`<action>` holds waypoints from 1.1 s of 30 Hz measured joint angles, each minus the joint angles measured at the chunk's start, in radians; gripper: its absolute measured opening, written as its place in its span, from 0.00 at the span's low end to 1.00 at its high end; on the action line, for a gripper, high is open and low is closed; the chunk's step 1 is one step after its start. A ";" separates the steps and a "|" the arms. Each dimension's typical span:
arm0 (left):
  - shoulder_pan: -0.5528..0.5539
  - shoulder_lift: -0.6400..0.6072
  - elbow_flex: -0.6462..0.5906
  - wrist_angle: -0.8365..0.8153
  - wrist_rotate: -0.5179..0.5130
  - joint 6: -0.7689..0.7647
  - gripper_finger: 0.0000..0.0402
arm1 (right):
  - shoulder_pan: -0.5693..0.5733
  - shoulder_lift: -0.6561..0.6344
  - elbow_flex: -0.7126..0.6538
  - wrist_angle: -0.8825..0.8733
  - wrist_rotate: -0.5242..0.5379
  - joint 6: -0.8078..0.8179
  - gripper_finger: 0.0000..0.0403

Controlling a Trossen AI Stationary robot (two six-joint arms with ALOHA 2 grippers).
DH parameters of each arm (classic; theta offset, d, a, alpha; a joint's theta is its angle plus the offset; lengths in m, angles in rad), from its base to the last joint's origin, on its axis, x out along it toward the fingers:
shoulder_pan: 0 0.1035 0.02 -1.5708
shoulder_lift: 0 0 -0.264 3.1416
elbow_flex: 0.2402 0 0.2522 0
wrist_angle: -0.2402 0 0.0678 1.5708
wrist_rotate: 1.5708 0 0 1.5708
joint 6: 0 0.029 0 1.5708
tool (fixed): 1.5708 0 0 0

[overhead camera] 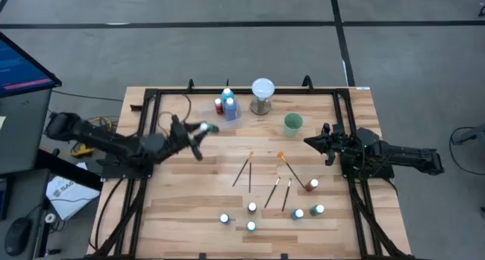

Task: Pick & Place Paint Supplies
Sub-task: Put the small green paint bottle into the transparent bin

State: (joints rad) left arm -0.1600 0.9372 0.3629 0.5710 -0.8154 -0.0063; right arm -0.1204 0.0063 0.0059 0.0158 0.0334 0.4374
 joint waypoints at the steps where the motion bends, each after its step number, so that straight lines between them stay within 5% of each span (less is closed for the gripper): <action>1: 0.036 -0.002 0.006 -0.001 0.000 0.025 0.30 | 0.000 0.000 0.000 0.000 0.000 0.000 0.00; 4: 0.142 -0.002 0.018 -0.003 0.024 0.079 0.32 | 0.000 0.000 0.000 0.000 0.000 -0.002 0.00; 13: 0.423 0.087 0.018 -0.019 0.334 0.073 0.30 | 0.000 0.000 0.000 0.000 0.000 -0.002 0.00; 33: 0.721 0.343 0.018 -0.008 0.665 0.078 0.31 | 0.000 0.000 0.000 0.000 0.000 0.001 0.00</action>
State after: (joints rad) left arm 0.5607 1.2802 0.3809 0.5632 -0.1504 0.0719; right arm -0.1204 0.0061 0.0056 0.0158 0.0330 0.4381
